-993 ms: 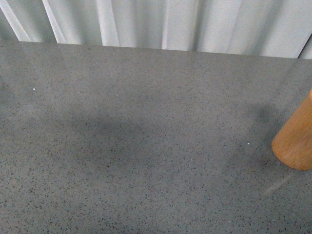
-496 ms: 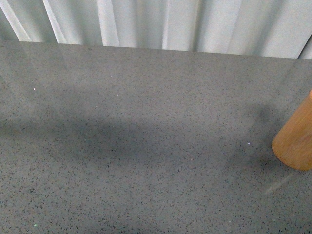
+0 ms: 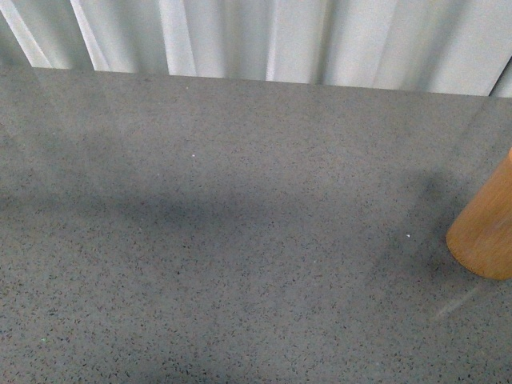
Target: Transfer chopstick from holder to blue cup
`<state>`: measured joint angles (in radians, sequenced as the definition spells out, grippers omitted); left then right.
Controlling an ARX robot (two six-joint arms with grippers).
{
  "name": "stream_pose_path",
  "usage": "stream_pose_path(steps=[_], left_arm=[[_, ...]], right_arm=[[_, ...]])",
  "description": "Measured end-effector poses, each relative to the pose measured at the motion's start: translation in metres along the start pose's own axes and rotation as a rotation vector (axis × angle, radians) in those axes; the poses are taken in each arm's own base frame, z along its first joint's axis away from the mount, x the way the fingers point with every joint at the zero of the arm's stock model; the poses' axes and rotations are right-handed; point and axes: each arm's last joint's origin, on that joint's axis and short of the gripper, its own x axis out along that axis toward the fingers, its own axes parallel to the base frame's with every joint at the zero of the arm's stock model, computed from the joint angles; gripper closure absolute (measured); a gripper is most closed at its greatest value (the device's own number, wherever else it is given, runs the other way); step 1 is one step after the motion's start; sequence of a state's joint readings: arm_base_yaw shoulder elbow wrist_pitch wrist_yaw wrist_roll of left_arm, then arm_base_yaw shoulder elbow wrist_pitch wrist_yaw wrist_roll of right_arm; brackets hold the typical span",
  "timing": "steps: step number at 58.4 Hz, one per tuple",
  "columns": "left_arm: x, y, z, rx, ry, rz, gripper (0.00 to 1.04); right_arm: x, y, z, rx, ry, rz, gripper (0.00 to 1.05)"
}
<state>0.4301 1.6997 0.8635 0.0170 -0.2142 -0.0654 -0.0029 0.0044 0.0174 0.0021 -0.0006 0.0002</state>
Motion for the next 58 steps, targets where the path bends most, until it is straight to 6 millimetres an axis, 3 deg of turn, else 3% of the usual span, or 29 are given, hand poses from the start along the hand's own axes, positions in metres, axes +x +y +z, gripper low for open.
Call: stream_pose_path(steps=[23, 37, 58], left_arm=[[0.029, 0.000, -0.013, -0.031, 0.118, 0.018, 0.08], [0.037, -0.004, -0.006, -0.054, 0.172, 0.010, 0.47], [0.025, -0.014, 0.002, -0.020, 0.183, -0.033, 0.99]], right_arm=[[0.000, 0.000, 0.000, 0.000, 0.000, 0.000, 0.10], [0.000, 0.000, 0.000, 0.000, 0.000, 0.000, 0.10], [0.000, 0.000, 0.000, 0.000, 0.000, 0.000, 0.10]])
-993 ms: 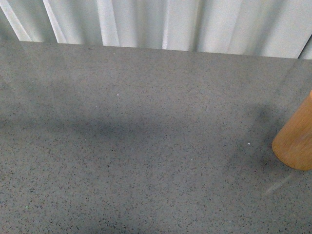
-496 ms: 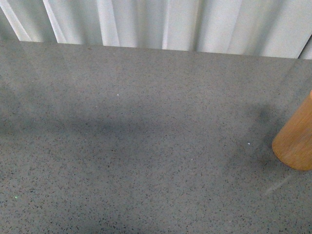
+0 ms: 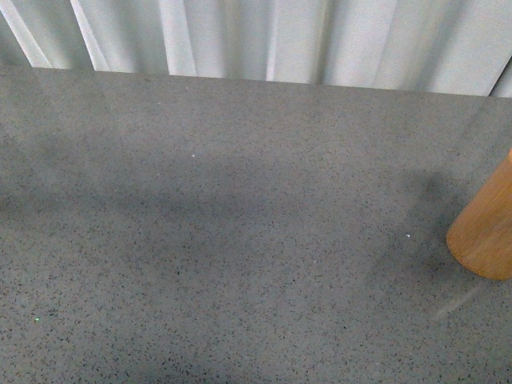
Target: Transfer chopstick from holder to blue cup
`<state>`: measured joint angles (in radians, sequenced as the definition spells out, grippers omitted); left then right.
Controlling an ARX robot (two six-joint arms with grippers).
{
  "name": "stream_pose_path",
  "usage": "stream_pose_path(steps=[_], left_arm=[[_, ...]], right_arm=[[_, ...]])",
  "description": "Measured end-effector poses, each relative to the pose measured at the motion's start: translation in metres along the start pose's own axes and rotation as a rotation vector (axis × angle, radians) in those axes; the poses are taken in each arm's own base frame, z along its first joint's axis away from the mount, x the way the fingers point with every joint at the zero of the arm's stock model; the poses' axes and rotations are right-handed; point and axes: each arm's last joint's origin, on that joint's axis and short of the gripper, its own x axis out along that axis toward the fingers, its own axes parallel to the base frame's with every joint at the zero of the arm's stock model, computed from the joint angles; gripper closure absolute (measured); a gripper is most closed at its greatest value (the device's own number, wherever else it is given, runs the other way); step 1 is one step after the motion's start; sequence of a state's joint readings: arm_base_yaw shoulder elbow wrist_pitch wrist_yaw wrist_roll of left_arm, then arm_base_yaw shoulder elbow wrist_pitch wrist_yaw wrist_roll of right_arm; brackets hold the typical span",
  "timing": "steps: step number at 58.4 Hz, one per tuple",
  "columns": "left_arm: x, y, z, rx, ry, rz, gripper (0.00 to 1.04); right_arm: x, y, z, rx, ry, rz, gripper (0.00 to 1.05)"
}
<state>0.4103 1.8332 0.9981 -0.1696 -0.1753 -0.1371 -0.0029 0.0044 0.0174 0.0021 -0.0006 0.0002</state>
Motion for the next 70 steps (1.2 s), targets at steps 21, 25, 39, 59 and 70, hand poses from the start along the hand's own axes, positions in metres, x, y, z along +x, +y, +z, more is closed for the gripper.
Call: stream_pose_path(steps=[21, 25, 39, 59, 70], left_arm=[[-0.069, -0.037, -0.010, 0.205, -0.043, -0.164, 1.01], [-0.085, -0.057, -0.020, 0.276, -0.043, -0.209, 1.01], [-0.113, -0.150, -0.063, 0.518, -0.008, -0.342, 1.01], [-0.130, -0.253, -0.127, 0.684, 0.069, -0.418, 1.01], [-0.130, -0.284, -0.152, 0.711, 0.092, -0.426, 1.01]], right_arm=[[0.000, 0.000, 0.000, 0.000, 0.000, 0.000, 0.10], [0.000, 0.000, 0.000, 0.000, 0.000, 0.000, 0.10], [0.000, 0.000, 0.000, 0.000, 0.000, 0.000, 0.10], [0.000, 0.000, 0.000, 0.000, 0.000, 0.000, 0.10], [0.000, 0.000, 0.000, 0.000, 0.000, 0.000, 0.10]])
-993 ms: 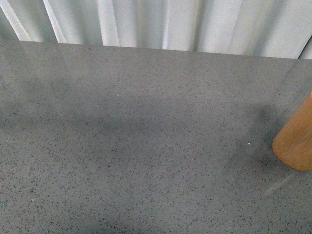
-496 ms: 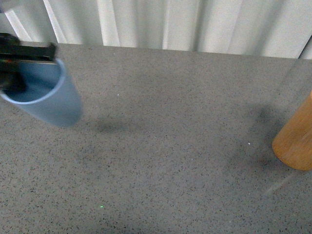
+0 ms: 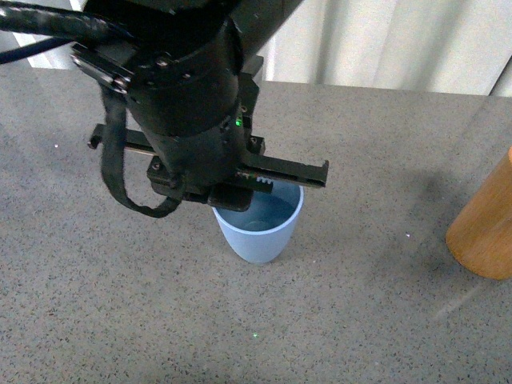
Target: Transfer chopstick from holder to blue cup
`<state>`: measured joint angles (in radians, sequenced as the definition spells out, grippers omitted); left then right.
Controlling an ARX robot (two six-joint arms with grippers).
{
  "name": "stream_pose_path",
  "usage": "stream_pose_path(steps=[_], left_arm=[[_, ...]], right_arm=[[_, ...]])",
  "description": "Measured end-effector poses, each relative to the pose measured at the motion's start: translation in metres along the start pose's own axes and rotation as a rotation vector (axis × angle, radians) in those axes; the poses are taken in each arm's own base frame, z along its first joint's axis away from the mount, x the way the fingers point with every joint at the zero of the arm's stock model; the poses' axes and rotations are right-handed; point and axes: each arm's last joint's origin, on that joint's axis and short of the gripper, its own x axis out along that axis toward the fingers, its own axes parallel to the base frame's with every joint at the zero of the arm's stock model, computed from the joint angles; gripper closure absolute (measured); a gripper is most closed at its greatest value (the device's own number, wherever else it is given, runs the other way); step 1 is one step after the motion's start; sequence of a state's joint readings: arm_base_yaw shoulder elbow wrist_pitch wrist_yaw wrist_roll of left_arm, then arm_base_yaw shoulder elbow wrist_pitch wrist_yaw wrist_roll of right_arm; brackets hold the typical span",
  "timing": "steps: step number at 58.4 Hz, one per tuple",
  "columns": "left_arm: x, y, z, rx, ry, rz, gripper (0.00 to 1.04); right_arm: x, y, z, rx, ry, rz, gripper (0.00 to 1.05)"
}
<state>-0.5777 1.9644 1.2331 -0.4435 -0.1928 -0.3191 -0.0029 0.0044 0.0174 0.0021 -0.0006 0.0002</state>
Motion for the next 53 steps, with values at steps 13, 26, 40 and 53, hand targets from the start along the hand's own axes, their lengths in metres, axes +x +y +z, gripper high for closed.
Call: stream_pose_path(steps=[13, 26, 40, 53], left_arm=[[0.012, -0.019, 0.008, -0.022, -0.003, -0.018, 0.82], [-0.003, -0.011, 0.012, -0.056, -0.065, -0.043, 0.48], [-0.053, 0.042, 0.025, -0.151, -0.263, -0.059, 0.12], [-0.123, 0.132, -0.008, -0.236, -0.893, 0.046, 0.22]], right_arm=[[0.000, 0.000, 0.000, 0.000, 0.000, 0.000, 0.10], [0.000, 0.000, 0.000, 0.000, 0.000, 0.000, 0.10], [0.000, 0.000, 0.000, 0.000, 0.000, 0.000, 0.10], [0.000, 0.000, 0.000, 0.000, 0.000, 0.000, 0.10]])
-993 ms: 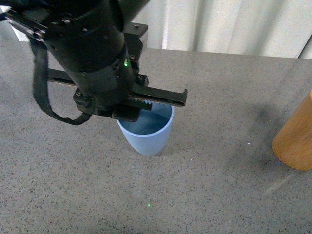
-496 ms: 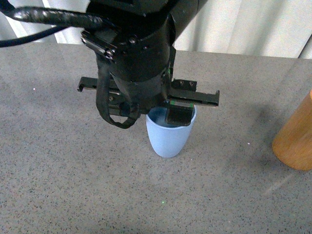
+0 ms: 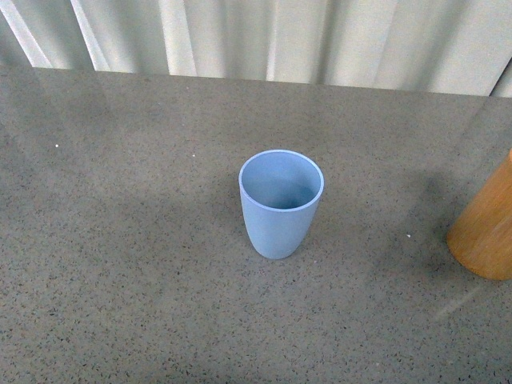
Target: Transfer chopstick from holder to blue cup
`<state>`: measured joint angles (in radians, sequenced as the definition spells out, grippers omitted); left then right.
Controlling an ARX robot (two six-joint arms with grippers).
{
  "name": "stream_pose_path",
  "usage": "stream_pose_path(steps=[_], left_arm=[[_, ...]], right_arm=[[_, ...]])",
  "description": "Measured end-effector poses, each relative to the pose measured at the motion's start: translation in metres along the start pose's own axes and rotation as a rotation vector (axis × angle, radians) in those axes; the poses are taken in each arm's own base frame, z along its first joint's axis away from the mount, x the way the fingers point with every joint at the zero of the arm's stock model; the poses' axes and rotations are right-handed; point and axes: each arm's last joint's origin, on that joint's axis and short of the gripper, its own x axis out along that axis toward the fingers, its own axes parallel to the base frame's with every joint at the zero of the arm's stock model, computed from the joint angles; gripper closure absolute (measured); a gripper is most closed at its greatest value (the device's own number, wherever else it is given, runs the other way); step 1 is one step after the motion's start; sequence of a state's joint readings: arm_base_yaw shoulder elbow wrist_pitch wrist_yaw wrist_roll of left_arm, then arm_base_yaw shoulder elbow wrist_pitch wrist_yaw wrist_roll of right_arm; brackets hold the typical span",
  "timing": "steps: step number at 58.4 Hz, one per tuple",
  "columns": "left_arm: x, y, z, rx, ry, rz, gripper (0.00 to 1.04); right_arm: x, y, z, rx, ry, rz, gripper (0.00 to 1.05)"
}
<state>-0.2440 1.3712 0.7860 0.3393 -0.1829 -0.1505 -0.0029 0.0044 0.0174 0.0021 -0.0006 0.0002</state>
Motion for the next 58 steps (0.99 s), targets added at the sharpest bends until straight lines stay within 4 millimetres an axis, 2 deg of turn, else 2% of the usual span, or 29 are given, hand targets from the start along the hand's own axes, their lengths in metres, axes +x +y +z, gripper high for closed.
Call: stream_pose_path(steps=[1, 3, 7, 10, 12, 15, 17, 23, 30, 35, 46, 58], left_arm=[[-0.012, 0.013, 0.001, 0.012, -0.094, 0.002, 0.27], [-0.025, 0.025, 0.000, 0.019, -0.168, 0.000, 0.32], [-0.048, 0.042, -0.009, 0.042, -0.245, 0.025, 0.43], [-0.065, 0.052, -0.022, 0.057, -0.269, 0.057, 0.56], [-0.072, 0.054, -0.032, 0.068, -0.264, 0.049, 0.65], [-0.077, 0.056, -0.045, 0.077, -0.240, 0.035, 0.75], [-0.081, 0.061, -0.054, 0.084, -0.223, 0.014, 0.84], [-0.092, 0.067, -0.065, 0.086, -0.231, 0.040, 1.01], [-0.101, 0.068, -0.074, 0.090, -0.241, 0.043, 1.01], [-0.107, 0.069, -0.081, 0.090, -0.239, 0.043, 1.01], [-0.118, 0.069, -0.092, 0.090, -0.239, 0.042, 1.01], [-0.128, 0.069, -0.101, 0.090, -0.237, 0.042, 1.01]], right_arm=[[0.000, 0.000, 0.000, 0.000, 0.000, 0.000, 0.10], [0.000, 0.000, 0.000, 0.000, 0.000, 0.000, 0.10], [0.000, 0.000, 0.000, 0.000, 0.000, 0.000, 0.10], [0.000, 0.000, 0.000, 0.000, 0.000, 0.000, 0.10], [0.000, 0.000, -0.001, 0.014, 0.023, -0.007, 0.10], [0.002, -0.002, -0.001, 0.090, 0.217, -0.041, 0.10], [0.007, -0.007, 0.001, 0.125, 0.281, -0.053, 0.10], [0.023, -0.024, 0.016, 0.120, 0.253, -0.062, 0.10], [0.049, -0.054, 0.040, 0.023, 0.188, -0.050, 0.10], [0.072, -0.071, 0.044, -0.018, 0.226, 0.005, 0.10], [0.116, -0.100, 0.025, 0.006, 0.375, 0.103, 0.10], [0.147, -0.100, 0.002, -0.015, 0.450, 0.198, 0.10]])
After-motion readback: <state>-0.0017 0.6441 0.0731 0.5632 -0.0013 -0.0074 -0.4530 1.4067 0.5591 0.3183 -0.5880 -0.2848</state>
